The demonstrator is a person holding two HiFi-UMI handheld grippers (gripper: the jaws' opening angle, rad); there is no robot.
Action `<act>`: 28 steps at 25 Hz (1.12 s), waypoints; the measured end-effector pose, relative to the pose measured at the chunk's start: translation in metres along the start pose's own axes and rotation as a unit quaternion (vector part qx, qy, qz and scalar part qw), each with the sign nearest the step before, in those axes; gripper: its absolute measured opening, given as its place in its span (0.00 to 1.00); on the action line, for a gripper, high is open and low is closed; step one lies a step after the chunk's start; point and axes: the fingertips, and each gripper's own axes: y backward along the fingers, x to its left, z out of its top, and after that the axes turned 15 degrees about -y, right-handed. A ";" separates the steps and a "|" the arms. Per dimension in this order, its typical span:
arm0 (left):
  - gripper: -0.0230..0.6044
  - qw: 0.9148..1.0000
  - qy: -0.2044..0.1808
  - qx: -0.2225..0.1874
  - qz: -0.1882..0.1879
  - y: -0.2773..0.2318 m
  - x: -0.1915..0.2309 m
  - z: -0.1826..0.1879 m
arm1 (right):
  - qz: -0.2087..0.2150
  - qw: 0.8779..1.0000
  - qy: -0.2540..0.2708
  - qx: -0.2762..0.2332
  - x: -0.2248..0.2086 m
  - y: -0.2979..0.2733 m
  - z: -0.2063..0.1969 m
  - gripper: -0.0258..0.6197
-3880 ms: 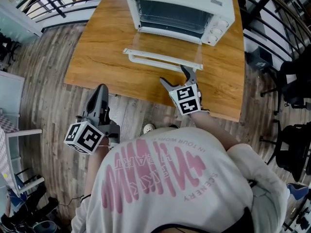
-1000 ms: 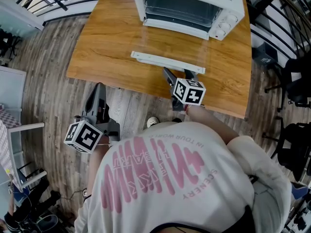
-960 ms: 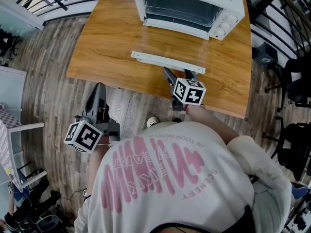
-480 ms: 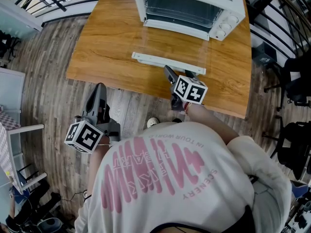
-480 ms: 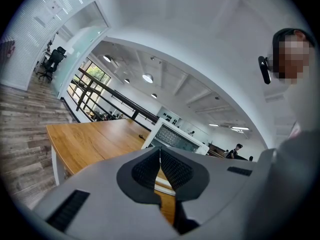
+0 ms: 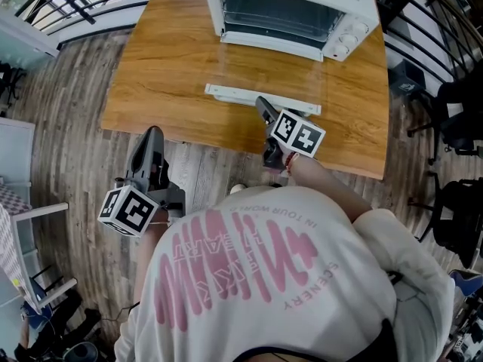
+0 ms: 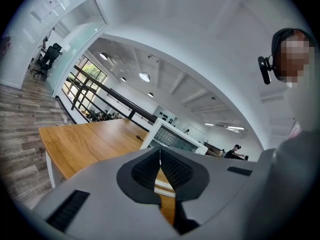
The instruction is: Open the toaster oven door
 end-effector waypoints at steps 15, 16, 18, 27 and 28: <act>0.07 0.998 -0.012 -0.017 -0.052 -0.008 0.028 0.021 | -0.064 0.993 -0.102 0.013 -0.001 -0.010 0.008 0.84; 0.07 0.998 -0.012 -0.018 -0.053 -0.006 0.030 0.022 | -0.066 0.992 -0.105 0.018 0.000 -0.011 0.008 0.88; 0.07 0.998 -0.012 -0.022 -0.055 -0.003 0.036 0.024 | -0.070 0.991 -0.116 0.019 0.001 -0.012 0.008 0.91; 0.07 0.998 0.001 -0.026 -0.063 0.004 0.043 0.020 | -0.082 0.988 -0.128 0.014 0.003 -0.015 0.010 0.95; 0.07 0.998 0.002 -0.026 -0.064 0.004 0.043 0.019 | -0.080 0.989 -0.126 0.017 0.002 -0.014 0.009 0.95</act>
